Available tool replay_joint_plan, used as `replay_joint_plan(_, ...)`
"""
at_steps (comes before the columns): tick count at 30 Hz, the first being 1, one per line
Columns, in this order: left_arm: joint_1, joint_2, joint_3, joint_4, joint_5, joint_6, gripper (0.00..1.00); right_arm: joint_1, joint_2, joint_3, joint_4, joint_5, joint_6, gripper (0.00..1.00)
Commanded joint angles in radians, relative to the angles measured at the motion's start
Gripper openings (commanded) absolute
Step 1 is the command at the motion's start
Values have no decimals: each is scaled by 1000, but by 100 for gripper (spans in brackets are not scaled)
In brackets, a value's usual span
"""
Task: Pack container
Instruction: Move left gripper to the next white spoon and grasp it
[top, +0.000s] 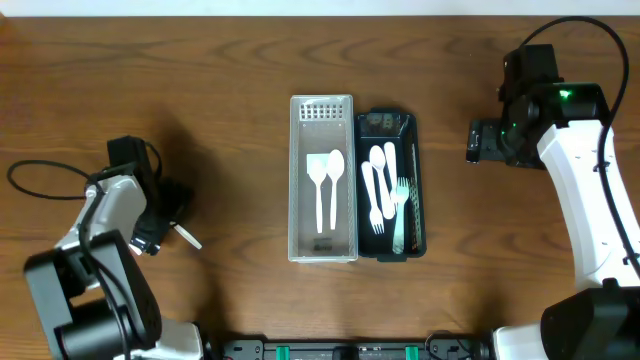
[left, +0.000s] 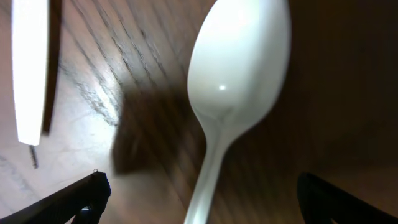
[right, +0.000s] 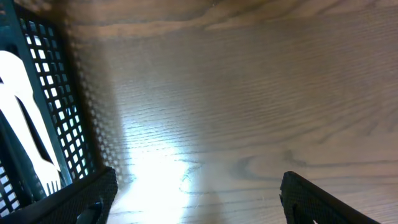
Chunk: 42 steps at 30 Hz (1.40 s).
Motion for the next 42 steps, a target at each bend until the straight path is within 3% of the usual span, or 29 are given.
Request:
replay_joint_plan(1,3,35,-5,4,-5,17,98,-10,-2,1,-1,6,-15,87)
replay_joint_plan(14,3,44,-5,0,-5,17,100,-10,-2,1,-12,6,-14,87)
replay_joint_plan(17,3,44,-5,-9,-5,17,86,-10,-2,1,-12,6,-14,87)
replay_joint_plan(19,3,44,-5,-23,-5,17,69,-10,-2,1,-13,6,-14,87)
replay_joint_plan(22,3,44,-5,-41,-5,17,52,-10,-2,1,-18,6,-14,87)
replay_joint_plan(27,3,44,-5,-65,-5,17,29,-10,-2,1,-19,6,-14,87)
replay_joint_plan(36,3,43,-4,-64,-5,21,19,-10,-2,1,-21,5,-10,87)
replay_joint_plan(39,0,41,11,-66,-5,82,9,-10,-2,1,-23,5,-10,87)
replay_joint_plan(42,-19,15,62,-111,-5,136,7,-10,-2,1,-23,5,-10,87)
